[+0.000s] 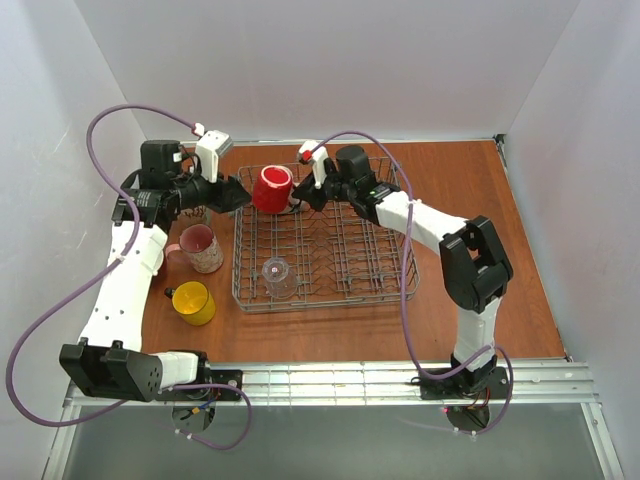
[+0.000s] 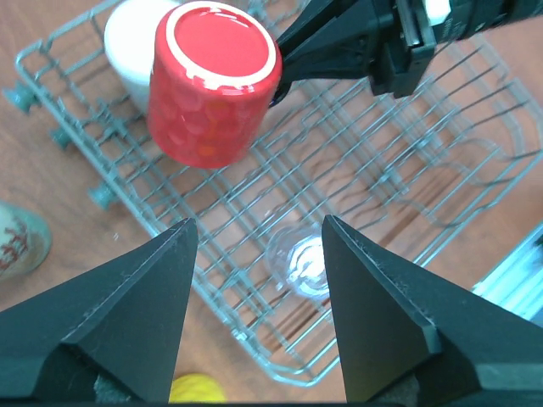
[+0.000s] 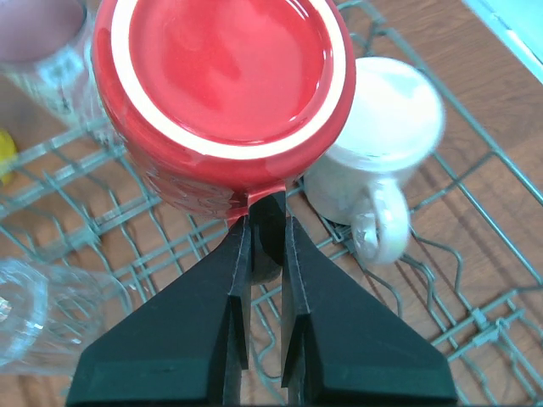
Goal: Unload the cups from the dish rack
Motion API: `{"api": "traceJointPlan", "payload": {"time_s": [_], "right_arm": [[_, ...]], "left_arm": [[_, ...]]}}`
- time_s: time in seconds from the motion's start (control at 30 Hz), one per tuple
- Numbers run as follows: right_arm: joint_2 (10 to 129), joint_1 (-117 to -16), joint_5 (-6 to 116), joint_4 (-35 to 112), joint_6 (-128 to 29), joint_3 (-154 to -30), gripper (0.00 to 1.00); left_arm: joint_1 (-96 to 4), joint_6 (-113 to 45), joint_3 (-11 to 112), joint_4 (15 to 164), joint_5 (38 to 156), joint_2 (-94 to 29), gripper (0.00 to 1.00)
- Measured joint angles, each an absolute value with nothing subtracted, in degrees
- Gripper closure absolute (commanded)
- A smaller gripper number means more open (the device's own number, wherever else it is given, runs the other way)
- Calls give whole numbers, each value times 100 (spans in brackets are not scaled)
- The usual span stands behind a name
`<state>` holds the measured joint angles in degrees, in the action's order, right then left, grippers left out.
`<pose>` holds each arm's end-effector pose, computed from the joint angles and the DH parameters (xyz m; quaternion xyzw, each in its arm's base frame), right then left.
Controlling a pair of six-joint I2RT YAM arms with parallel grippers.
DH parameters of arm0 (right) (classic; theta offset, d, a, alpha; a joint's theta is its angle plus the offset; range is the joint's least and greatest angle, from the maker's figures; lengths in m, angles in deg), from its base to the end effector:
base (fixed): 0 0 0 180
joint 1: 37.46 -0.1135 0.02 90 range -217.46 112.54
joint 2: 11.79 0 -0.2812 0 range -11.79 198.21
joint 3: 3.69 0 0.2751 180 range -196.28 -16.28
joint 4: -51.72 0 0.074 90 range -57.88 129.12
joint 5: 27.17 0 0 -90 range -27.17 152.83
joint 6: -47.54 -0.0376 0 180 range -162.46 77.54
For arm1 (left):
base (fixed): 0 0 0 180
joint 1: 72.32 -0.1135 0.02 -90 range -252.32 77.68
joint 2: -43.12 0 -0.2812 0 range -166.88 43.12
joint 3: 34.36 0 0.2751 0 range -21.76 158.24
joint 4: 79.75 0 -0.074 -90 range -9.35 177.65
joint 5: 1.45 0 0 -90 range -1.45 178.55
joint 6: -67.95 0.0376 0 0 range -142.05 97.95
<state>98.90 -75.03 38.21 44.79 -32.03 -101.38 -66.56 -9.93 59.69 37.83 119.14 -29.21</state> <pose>0.3781 0.3106 0.2778 -0.4372 0.6810 0.3013 0.5043 0.2676 -0.0462 0.4139 0.2449 0.8489 -0.2171 0.4150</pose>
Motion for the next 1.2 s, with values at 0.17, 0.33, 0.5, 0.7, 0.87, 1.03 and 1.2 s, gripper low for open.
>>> {"api": "traceJointPlan", "payload": {"time_s": [0.17,0.33,0.5,0.7,0.87,1.03,1.2], "right_arm": [[9486,-7260,3867,4894,-4116,-9837,99],[8874,-7105,4100,5399,-4881,-9485,99],[8294,-7107,4299,6070,-5552,-9122,99],[8015,-7118,4369,6682,-6271,-8735,99],[8008,-7135,4431,6783,-6608,-8619,99],[8006,-7190,4516,6890,-6781,-8569,99],[7947,-7229,4586,7080,-6879,-8436,99]], "left_arm": [[-6656,-1590,6295,4093,12301,-2954,41],[-6656,-2483,6319,4707,12789,-3000,37],[-6656,-3550,6061,5575,13315,-3184,36],[-6656,-4748,5932,6589,13862,-3546,35],[-6656,-5373,5917,7267,14201,-3597,37],[-6656,-5642,5761,7647,14327,-3590,38],[-6656,-5705,5628,7651,14330,-3597,38]]}}
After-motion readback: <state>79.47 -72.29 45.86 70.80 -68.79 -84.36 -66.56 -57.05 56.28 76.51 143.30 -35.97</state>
